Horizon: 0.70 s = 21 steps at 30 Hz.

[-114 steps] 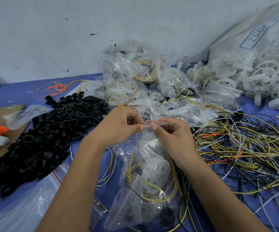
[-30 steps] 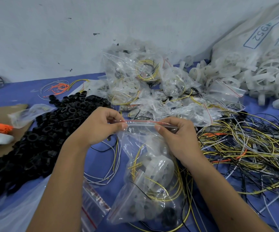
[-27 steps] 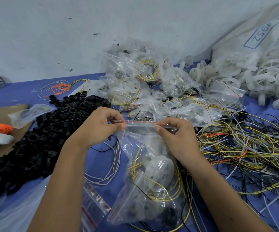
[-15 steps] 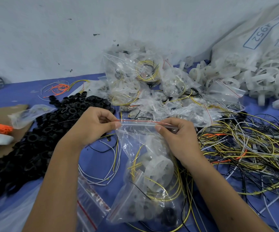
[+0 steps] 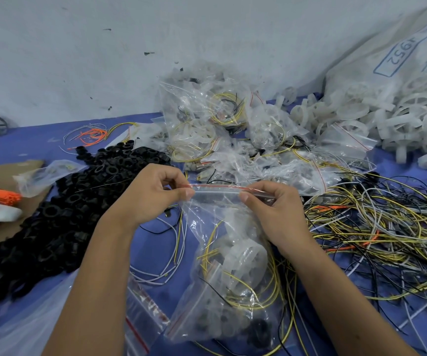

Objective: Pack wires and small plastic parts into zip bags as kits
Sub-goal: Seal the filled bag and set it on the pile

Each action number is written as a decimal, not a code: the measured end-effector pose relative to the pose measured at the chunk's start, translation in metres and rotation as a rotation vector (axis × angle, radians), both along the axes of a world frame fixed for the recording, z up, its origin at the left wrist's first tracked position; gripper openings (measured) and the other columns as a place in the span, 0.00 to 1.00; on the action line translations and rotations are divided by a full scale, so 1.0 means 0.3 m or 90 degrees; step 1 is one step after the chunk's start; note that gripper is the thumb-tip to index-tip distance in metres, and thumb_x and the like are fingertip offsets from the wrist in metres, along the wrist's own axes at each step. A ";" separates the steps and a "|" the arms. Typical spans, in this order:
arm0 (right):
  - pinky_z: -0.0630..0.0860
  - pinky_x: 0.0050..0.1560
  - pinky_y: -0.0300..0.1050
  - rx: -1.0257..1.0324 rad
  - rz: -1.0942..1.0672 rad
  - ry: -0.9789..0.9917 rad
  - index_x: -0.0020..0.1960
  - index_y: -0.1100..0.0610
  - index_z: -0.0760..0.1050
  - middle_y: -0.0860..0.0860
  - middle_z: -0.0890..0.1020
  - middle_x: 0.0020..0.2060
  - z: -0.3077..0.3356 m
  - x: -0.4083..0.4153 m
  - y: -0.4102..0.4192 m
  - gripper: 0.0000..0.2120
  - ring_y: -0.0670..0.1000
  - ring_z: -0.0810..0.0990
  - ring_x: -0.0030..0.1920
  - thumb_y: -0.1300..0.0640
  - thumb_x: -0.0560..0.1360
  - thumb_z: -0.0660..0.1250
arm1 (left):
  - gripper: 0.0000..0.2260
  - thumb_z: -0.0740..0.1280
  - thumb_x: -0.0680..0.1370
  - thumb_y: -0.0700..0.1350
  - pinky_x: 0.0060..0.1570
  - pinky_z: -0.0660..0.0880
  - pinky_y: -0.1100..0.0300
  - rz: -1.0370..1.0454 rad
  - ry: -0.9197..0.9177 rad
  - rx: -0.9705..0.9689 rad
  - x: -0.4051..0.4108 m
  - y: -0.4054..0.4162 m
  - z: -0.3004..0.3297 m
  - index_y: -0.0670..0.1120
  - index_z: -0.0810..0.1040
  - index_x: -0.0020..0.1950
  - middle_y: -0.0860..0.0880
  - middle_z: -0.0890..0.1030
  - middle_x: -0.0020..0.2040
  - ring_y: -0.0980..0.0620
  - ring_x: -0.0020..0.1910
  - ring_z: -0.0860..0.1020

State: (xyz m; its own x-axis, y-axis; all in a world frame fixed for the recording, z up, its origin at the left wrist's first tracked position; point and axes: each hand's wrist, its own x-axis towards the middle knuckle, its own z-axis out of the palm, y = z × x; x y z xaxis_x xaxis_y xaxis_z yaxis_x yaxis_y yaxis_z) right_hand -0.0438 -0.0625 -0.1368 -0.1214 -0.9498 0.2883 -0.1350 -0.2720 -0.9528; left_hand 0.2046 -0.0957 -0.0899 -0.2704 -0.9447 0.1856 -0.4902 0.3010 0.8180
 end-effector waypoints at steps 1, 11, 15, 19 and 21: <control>0.73 0.38 0.29 0.001 0.001 0.002 0.41 0.51 0.85 0.44 0.86 0.36 0.000 0.000 0.000 0.06 0.38 0.82 0.38 0.61 0.74 0.76 | 0.04 0.76 0.75 0.36 0.40 0.73 0.59 -0.001 0.001 -0.002 0.003 -0.003 0.000 0.40 0.84 0.40 0.49 0.80 0.33 0.55 0.34 0.76; 0.74 0.35 0.29 0.006 -0.003 -0.036 0.41 0.51 0.85 0.44 0.86 0.35 0.007 0.000 0.010 0.05 0.38 0.82 0.35 0.59 0.73 0.77 | 0.08 0.80 0.68 0.47 0.33 0.72 0.63 0.022 0.061 -0.015 -0.025 0.001 0.000 0.44 0.87 0.39 0.41 0.83 0.34 0.53 0.32 0.75; 0.72 0.34 0.27 0.007 -0.012 -0.056 0.41 0.52 0.85 0.44 0.86 0.34 0.007 -0.004 0.006 0.05 0.37 0.81 0.33 0.60 0.73 0.77 | 0.06 0.79 0.69 0.43 0.39 0.75 0.62 0.004 0.067 0.030 0.004 0.003 0.001 0.42 0.86 0.41 0.43 0.84 0.36 0.53 0.35 0.79; 0.74 0.36 0.29 0.010 -0.004 -0.035 0.42 0.51 0.86 0.45 0.87 0.36 0.006 -0.003 0.007 0.04 0.39 0.82 0.36 0.59 0.74 0.76 | 0.05 0.77 0.74 0.35 0.44 0.74 0.49 -0.007 0.022 0.017 0.019 0.005 0.004 0.42 0.85 0.40 0.35 0.81 0.38 0.47 0.37 0.77; 0.74 0.36 0.30 0.011 -0.004 -0.040 0.42 0.51 0.86 0.45 0.87 0.36 0.007 -0.005 0.007 0.04 0.39 0.83 0.36 0.59 0.74 0.76 | 0.05 0.77 0.74 0.36 0.44 0.75 0.48 -0.007 -0.003 -0.004 0.012 0.002 0.008 0.42 0.84 0.40 0.37 0.81 0.38 0.49 0.37 0.77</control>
